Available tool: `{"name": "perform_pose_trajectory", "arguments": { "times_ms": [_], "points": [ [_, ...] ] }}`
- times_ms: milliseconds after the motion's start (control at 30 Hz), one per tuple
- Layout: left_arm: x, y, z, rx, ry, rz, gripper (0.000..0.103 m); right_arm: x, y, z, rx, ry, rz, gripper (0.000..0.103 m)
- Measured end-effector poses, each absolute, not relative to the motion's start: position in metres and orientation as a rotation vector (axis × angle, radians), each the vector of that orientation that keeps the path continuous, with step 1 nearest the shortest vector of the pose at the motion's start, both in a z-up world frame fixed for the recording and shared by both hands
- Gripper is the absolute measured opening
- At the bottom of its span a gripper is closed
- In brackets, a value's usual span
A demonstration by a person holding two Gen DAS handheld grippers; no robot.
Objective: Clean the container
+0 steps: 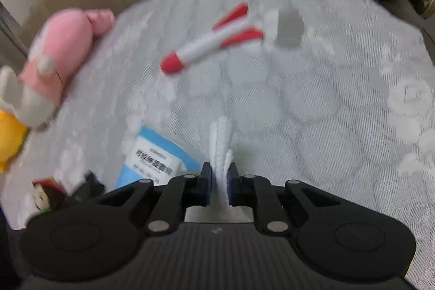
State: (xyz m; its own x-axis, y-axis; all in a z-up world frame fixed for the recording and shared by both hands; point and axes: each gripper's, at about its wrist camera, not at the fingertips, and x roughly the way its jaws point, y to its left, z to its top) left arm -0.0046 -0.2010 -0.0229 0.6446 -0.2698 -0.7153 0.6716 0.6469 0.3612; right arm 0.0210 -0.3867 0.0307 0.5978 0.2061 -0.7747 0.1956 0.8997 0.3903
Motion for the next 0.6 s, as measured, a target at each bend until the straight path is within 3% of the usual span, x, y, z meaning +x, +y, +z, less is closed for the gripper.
{"name": "perform_pose_trajectory", "arguments": {
  "times_ms": [100,200,367,533,600],
  "points": [
    [-0.032,-0.200,-0.040,0.999,0.511,-0.597,0.057,0.021,-0.379,0.051,0.550,0.823,0.143,0.013],
    [-0.044,-0.199,-0.044,1.000,0.519,-0.625,0.058,0.042,-0.352,0.049,0.579,0.841,0.262,0.013],
    [-0.063,-0.199,-0.050,0.998,0.533,-0.673,0.063,0.064,-0.316,0.023,0.389,0.989,0.249,0.011],
    [-0.040,-0.181,-0.023,0.610,0.763,-0.775,0.084,0.032,-0.329,0.029,0.339,1.058,0.204,0.012],
    [-0.026,-0.172,-0.012,0.403,0.875,-0.812,0.085,0.014,-0.343,0.024,0.348,1.115,0.164,0.015]
  ]
}}
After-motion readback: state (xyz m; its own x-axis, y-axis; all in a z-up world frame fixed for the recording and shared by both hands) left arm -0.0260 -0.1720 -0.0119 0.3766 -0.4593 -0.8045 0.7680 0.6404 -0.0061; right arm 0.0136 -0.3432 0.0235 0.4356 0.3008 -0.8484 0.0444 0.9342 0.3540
